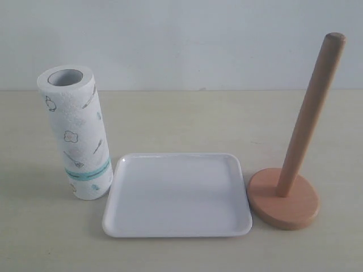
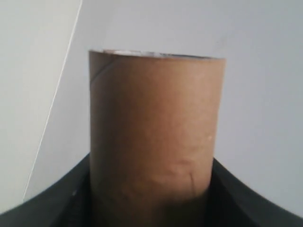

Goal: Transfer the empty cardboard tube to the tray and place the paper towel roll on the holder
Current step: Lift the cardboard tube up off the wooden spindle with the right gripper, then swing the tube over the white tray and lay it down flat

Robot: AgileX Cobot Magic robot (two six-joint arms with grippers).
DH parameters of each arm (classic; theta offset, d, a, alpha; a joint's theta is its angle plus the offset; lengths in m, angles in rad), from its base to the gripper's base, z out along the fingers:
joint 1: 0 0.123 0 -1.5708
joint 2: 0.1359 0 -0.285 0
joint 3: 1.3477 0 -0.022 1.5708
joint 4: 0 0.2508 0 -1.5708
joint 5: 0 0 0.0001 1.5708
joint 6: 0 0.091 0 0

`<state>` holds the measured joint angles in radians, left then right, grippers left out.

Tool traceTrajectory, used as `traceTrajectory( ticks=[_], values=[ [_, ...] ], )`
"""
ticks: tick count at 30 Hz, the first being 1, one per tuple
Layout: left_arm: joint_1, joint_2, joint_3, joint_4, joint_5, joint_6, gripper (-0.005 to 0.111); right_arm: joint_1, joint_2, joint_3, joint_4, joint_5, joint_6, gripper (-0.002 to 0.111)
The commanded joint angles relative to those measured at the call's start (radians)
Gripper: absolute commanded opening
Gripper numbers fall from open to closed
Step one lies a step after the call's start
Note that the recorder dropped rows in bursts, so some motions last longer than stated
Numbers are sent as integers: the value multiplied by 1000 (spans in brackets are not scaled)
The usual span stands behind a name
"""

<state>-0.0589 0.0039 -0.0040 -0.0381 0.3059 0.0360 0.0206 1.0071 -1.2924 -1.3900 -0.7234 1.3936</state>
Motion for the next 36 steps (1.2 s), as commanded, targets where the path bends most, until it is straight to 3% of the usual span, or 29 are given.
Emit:
traceTrajectory(
  ticks=[1, 3, 6, 10, 14, 20, 24, 36],
  values=[
    [3, -4, 4, -3, 0, -5, 5, 77, 2, -12, -219, -20, 116, 0],
    [3, -4, 4, -3, 0, -5, 5, 194, 40, -12, -353, -11, 189, 0],
    [3, -4, 4, -3, 0, -5, 5, 421, 161, 23, -354, 79, 183, 0],
    [3, -4, 4, -3, 0, -5, 5, 564, 257, 109, -354, 181, 75, 0],
    [3, -4, 4, -3, 0, -5, 5, 653, 326, 238, -354, 402, 46, 0],
    [3, -4, 4, -3, 0, -5, 5, 667, 453, 328, -354, 553, 35, 0],
    [3, -4, 4, -3, 0, -5, 5, 669, 565, 273, -354, 527, -15, 0],
    [3, -4, 4, -3, 0, -5, 5, 669, 632, 154, -354, 608, 139, 0]
  ],
)
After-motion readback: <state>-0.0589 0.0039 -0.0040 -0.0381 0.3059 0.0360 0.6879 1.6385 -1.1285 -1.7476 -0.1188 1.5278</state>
